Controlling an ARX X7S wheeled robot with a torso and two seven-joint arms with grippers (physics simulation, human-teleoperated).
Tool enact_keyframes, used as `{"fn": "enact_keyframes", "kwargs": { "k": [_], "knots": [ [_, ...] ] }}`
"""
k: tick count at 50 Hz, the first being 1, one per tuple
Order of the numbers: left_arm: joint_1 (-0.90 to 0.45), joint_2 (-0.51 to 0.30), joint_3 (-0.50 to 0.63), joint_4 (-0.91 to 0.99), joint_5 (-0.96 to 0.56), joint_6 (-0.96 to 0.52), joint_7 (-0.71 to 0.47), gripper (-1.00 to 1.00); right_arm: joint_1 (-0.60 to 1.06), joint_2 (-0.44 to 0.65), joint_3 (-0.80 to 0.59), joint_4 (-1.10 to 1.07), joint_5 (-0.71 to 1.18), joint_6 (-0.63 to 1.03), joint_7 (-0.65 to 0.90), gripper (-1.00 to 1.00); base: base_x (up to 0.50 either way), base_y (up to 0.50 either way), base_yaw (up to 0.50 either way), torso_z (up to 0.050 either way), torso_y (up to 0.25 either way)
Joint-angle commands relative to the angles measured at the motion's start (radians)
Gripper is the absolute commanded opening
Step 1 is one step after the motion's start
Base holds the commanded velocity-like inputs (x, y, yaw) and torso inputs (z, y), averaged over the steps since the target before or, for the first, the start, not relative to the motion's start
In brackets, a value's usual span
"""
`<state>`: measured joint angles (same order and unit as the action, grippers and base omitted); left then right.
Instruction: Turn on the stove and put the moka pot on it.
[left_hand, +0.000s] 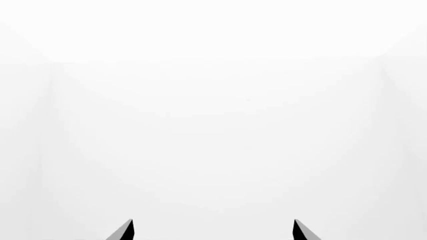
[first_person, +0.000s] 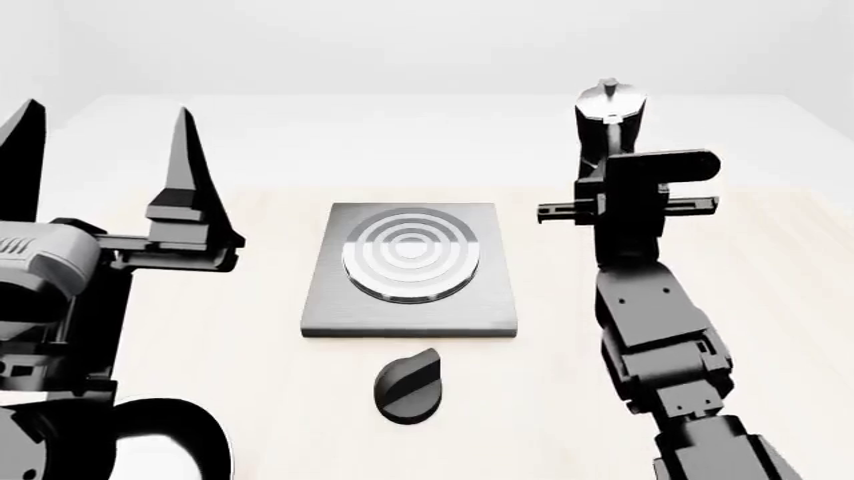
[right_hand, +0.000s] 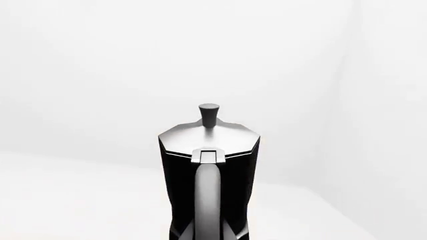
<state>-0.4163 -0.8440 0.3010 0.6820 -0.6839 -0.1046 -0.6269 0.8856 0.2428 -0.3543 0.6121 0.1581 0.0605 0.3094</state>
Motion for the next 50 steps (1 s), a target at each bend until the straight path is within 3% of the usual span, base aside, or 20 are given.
{"fn": "enact_keyframes", "kwargs": {
  "k": [1, 9, 34, 45, 50],
  "knots": [
    [0.009, -0.005, -0.007, 0.002, -0.005, 0.003, -0.003, 1.00, 0.194, -0.046, -0.005, 0.211, -0.048, -0.077, -0.027, -1.00, 0.00, 0.00, 0.00, 0.000, 0.000],
    [0.011, -0.011, -0.010, 0.008, -0.009, -0.002, -0.006, 1.00, 0.401, -0.123, -0.012, 0.694, -0.074, -0.314, -0.023, -1.00, 0.00, 0.00, 0.00, 0.000, 0.001],
    [0.017, 0.000, -0.003, -0.005, -0.002, 0.002, -0.001, 1.00, 0.404, -0.195, 0.030, 0.696, -0.109, -0.298, -0.059, -1.00, 0.00, 0.00, 0.00, 0.000, 0.001],
    [0.023, 0.004, 0.001, -0.011, 0.004, 0.006, 0.003, 1.00, 0.387, -0.238, 0.076, 0.696, -0.065, -0.315, -0.136, -1.00, 0.00, 0.00, 0.00, 0.001, 0.002],
    [0.022, 0.006, 0.001, -0.013, 0.004, 0.006, 0.004, 1.00, 0.387, -0.242, 0.020, 0.695, 0.041, -0.313, -0.168, -1.00, 0.00, 0.00, 0.00, 0.000, 0.000]
  ]
}}
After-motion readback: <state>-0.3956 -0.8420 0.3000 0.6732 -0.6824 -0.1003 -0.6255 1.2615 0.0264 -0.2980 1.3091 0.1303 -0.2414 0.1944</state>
